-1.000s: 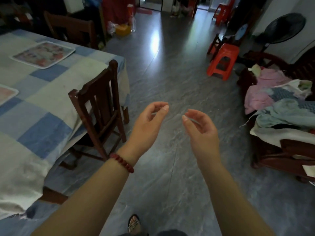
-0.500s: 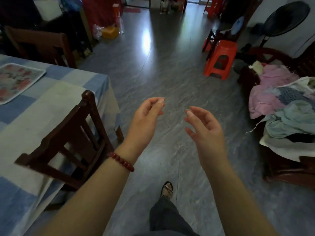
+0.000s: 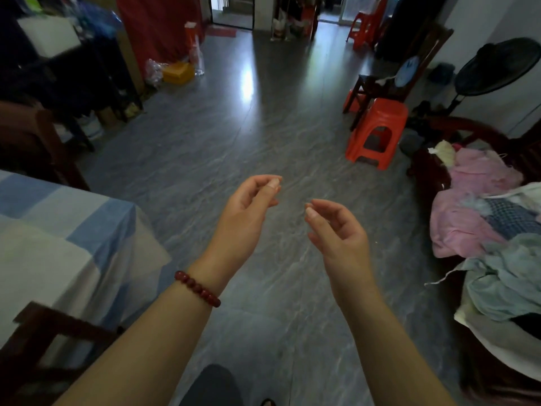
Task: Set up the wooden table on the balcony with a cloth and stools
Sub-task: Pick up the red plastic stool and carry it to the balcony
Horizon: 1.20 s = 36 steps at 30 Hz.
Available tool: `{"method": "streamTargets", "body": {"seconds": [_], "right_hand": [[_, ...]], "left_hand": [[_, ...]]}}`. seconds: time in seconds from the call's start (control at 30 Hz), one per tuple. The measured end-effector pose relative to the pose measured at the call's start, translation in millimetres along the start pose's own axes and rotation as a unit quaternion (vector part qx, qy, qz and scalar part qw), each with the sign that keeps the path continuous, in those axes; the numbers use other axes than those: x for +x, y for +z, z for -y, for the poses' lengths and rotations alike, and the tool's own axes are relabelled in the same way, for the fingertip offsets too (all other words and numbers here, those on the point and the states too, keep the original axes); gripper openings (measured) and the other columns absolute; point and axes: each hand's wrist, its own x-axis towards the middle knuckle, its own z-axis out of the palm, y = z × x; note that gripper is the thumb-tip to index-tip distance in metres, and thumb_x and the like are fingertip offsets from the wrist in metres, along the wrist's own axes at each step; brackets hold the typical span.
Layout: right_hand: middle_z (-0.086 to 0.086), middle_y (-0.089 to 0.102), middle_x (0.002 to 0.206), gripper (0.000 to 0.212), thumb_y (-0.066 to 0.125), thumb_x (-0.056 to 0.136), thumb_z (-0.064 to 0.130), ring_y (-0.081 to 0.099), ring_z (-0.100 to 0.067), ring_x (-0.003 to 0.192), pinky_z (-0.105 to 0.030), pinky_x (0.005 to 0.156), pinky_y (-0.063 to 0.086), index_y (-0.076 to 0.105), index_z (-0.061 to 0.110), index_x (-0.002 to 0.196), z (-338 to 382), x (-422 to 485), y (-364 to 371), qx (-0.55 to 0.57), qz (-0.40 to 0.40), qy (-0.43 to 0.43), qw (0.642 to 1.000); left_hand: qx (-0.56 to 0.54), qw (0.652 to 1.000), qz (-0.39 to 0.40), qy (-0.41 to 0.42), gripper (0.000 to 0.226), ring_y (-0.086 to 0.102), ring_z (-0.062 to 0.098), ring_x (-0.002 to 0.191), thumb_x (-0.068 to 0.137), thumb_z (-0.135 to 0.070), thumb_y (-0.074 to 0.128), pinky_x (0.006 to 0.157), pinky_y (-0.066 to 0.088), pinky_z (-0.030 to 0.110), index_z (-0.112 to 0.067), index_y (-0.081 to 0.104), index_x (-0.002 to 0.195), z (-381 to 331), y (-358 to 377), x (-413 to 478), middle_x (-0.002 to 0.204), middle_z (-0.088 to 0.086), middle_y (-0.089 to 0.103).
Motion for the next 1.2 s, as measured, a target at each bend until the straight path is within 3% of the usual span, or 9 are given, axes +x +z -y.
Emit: {"method": "streamTargets", "body": {"seconds": [0.17,0.47,0.7,1.03,1.2], "right_hand": [[0.009,0.068,0.091,0.011,0.066,0.085,0.011,0.061,0.005,0.079,-0.015,0.072,0.047,0.065,0.02,0.092,-11.1,96.5,28.1,-0.023,0.016,0.006,1.0],[0.004,0.067,0.093,0.011,0.064,0.086,0.008,0.062,0.004,0.079,-0.018,0.076,0.047,0.064,0.016,0.094,10.9,291.3,95.1,-0.005,-0.037,-0.034,0.999],[0.005,0.067,0.09,0.009,0.064,0.087,0.008,0.061,0.004,0.078,-0.017,0.077,0.048,0.063,0.015,0.093,21.9,402.4,121.2,0.007,-0.063,-0.054,0.997],[0.007,0.066,0.088,0.01,0.064,0.087,0.008,0.061,0.004,0.077,-0.018,0.077,0.048,0.063,0.017,0.091,10.4,602.9,108.4,0.011,-0.088,-0.061,0.994],[0.004,0.066,0.092,0.014,0.065,0.085,0.005,0.061,0.005,0.079,-0.019,0.079,0.049,0.061,0.017,0.091,27.7,717.9,91.3,0.007,-0.087,-0.084,0.993]], "left_hand": [[0.003,0.999,-0.014,-0.029,0.016,0.059,0.011,0.095,0.096,-0.028,0.044,0.082,0.042,0.028,-0.03,0.06,0.096,14.3,-6.9,101.5,0.102,-0.009,0.063],[-0.007,1.0,0.03,-0.002,0.015,0.058,0.009,0.09,0.096,-0.027,0.044,0.079,0.04,0.028,-0.027,0.059,0.094,-11.1,-14.5,314.1,0.096,-0.011,0.063],[-0.004,0.998,0.055,-0.003,0.016,0.059,0.009,0.093,0.096,-0.027,0.044,0.08,0.041,0.027,-0.027,0.059,0.099,-14.4,-7.6,429.4,0.1,-0.009,0.064],[-0.008,0.995,0.098,-0.008,0.016,0.058,0.009,0.091,0.096,-0.027,0.044,0.08,0.04,0.028,-0.029,0.059,0.096,9.0,58.9,619.4,0.101,-0.008,0.063],[-0.012,0.994,0.104,-0.007,0.014,0.059,0.009,0.091,0.091,-0.037,0.049,0.081,0.041,0.029,-0.032,0.061,0.095,1.6,108.1,729.5,0.102,-0.009,0.064]]}}
